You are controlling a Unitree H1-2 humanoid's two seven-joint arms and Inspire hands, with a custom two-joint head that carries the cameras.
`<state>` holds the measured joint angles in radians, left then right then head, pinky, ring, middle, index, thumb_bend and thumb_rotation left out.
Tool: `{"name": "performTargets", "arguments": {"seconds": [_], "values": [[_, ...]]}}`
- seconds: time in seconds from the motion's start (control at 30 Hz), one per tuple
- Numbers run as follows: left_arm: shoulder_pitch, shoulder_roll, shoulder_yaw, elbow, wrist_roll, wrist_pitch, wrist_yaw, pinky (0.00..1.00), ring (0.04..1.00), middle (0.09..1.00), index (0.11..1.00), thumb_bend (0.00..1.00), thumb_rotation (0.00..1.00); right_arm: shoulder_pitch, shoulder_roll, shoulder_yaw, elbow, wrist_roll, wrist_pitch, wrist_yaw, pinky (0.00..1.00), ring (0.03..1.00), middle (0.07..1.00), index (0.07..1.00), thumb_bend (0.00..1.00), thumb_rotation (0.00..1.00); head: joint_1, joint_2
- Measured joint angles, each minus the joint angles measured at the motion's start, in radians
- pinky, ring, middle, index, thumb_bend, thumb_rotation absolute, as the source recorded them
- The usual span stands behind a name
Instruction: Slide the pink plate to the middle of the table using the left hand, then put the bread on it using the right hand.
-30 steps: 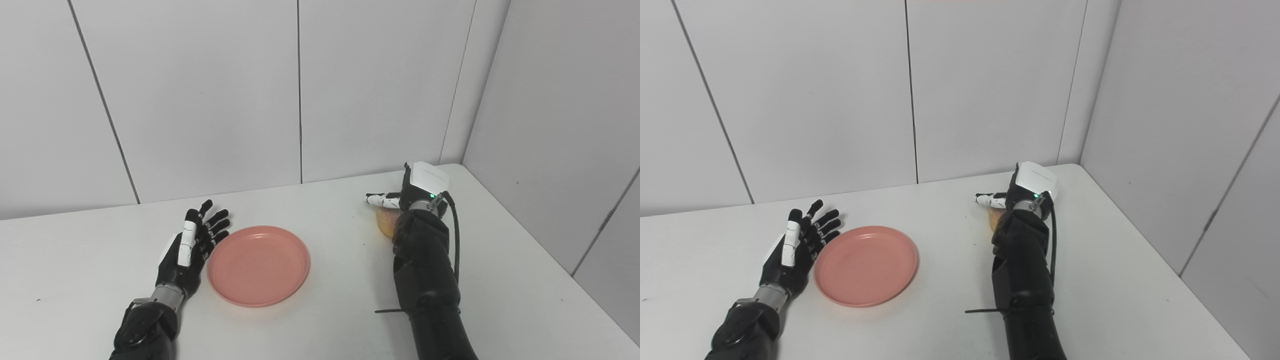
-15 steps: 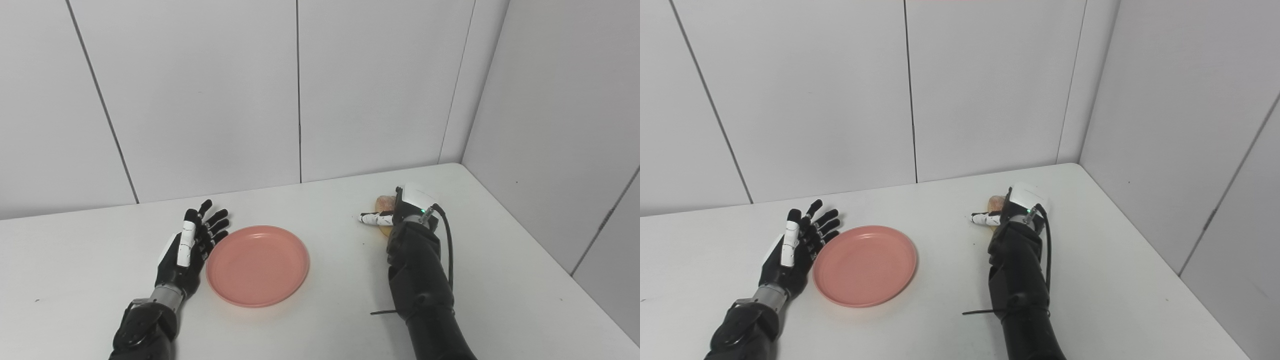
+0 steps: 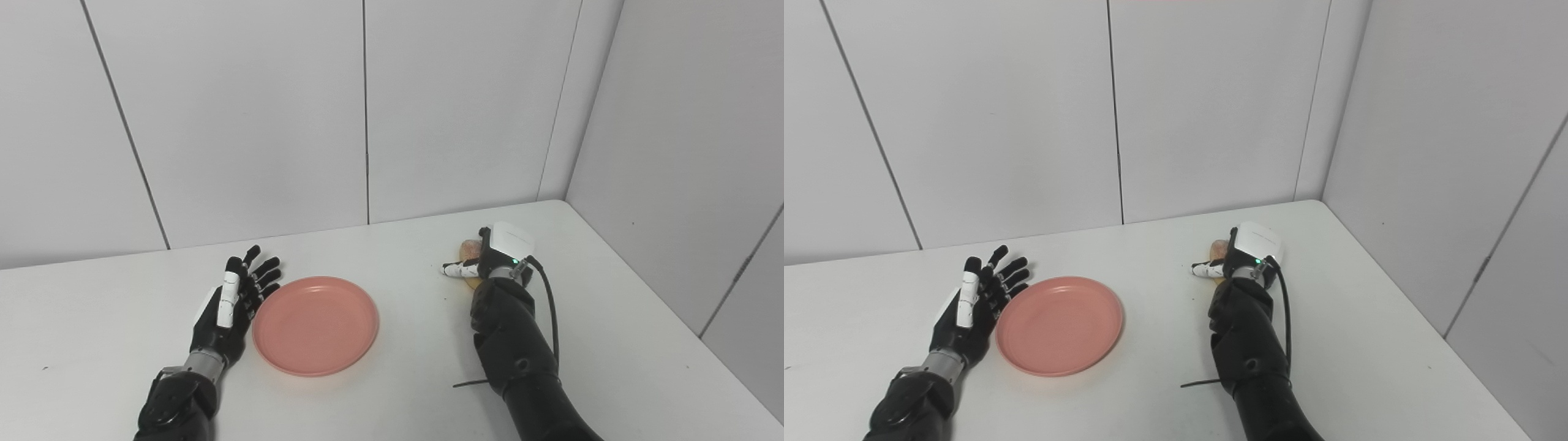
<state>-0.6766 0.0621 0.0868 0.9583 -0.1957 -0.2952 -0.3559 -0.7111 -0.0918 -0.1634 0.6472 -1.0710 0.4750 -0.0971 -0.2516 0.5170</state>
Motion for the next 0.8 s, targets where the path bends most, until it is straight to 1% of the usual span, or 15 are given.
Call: {"name": "performTargets", "arguments": {"seconds": [0.03,0.07,0.17,0.23,0.33,0.37,0.43,0.47,0.57,0.63,0.67,0.7,0.73,0.8], "values": [[0.000,0.000,-0.001,0.000,0.000,0.000,0.000,0.90,0.903,0.891,0.971,0.95,0.97,0.001,-0.007,0.017,0.005,0.022,0.000,-0.020,0.20,0.289,0.424,0.523,0.54,0.01,0.000,0.000],[0.000,0.000,-0.002,0.000,0.000,0.000,0.000,0.90,0.903,0.891,0.971,0.95,0.97,0.002,-0.012,0.032,0.009,0.043,0.000,-0.033,0.21,0.293,0.413,0.520,0.53,0.00,0.002,0.000],[0.000,0.000,-0.002,0.002,0.000,0.000,0.000,0.90,0.903,0.891,0.970,0.95,0.97,0.000,-0.023,0.071,0.012,0.069,0.000,-0.044,0.21,0.300,0.465,0.496,0.53,0.00,0.000,0.000],[-0.001,0.000,-0.002,0.003,0.000,0.000,0.000,0.90,0.902,0.891,0.970,0.96,0.97,-0.003,-0.031,0.081,0.014,0.069,0.000,-0.032,0.21,0.299,0.470,0.494,0.53,0.00,0.000,0.000],[-0.001,0.000,-0.002,0.004,0.000,0.000,0.001,0.89,0.900,0.890,0.972,0.96,0.97,-0.008,-0.043,0.082,0.015,0.060,0.000,0.013,0.22,0.299,0.473,0.493,0.53,0.00,0.000,0.000],[-0.001,0.000,-0.002,0.004,0.000,-0.001,0.002,0.89,0.899,0.888,0.971,0.96,0.96,-0.012,-0.045,0.081,0.015,0.054,0.000,0.027,0.21,0.295,0.472,0.641,0.55,0.00,0.002,0.002],[-0.001,0.000,-0.002,0.004,0.001,-0.001,0.003,0.89,0.897,0.886,0.971,0.97,0.96,-0.015,-0.045,0.077,0.010,0.035,0.000,0.055,0.21,0.297,0.472,0.716,0.56,0.00,0.002,0.002],[-0.001,-0.001,-0.002,0.004,0.000,-0.001,0.005,0.89,0.896,0.884,0.968,0.97,0.95,-0.015,-0.045,0.075,0.006,0.030,0.000,0.063,0.21,0.294,0.472,0.739,0.57,0.00,0.003,0.002],[-0.002,-0.001,-0.002,0.004,0.000,0.000,0.008,0.89,0.896,0.885,0.968,0.96,0.95,-0.014,-0.044,0.071,-0.001,0.016,0.000,0.084,0.22,0.308,0.472,0.719,0.57,0.00,0.003,0.002],[-0.002,-0.001,-0.002,0.003,0.000,0.000,0.008,0.89,0.896,0.886,0.969,0.96,0.95,-0.013,-0.042,0.065,-0.008,0.005,0.000,0.091,0.21,0.294,0.471,0.703,0.57,0.00,0.006,0.000],[-0.002,-0.002,-0.002,0.002,0.000,0.000,0.008,0.89,0.896,0.887,0.969,0.96,0.95,-0.010,-0.041,0.065,-0.017,0.005,0.000,0.096,0.21,0.293,0.472,0.651,0.57,0.00,0.009,0.002],[-0.002,-0.002,-0.002,0.001,0.000,0.000,0.008,0.89,0.895,0.886,0.970,0.97,0.95,-0.005,-0.040,0.067,-0.031,0.008,0.000,0.099,0.21,0.301,0.473,0.571,0.55,0.00,0.014,0.003],[-0.001,-0.002,-0.002,0.001,0.000,0.001,0.009,0.89,0.894,0.886,0.973,0.96,0.95,0.004,-0.041,0.075,-0.044,0.013,0.000,0.100,0.22,0.325,0.432,0.529,0.53,0.00,0.018,0.003],[-0.001,-0.003,-0.002,0.000,0.000,0.001,0.011,0.89,0.895,0.887,0.974,0.96,0.95,0.032,-0.049,0.117,-0.098,0.044,0.001,0.101,0.24,0.345,0.418,0.517,0.53,0.00,0.018,0.003]]}}
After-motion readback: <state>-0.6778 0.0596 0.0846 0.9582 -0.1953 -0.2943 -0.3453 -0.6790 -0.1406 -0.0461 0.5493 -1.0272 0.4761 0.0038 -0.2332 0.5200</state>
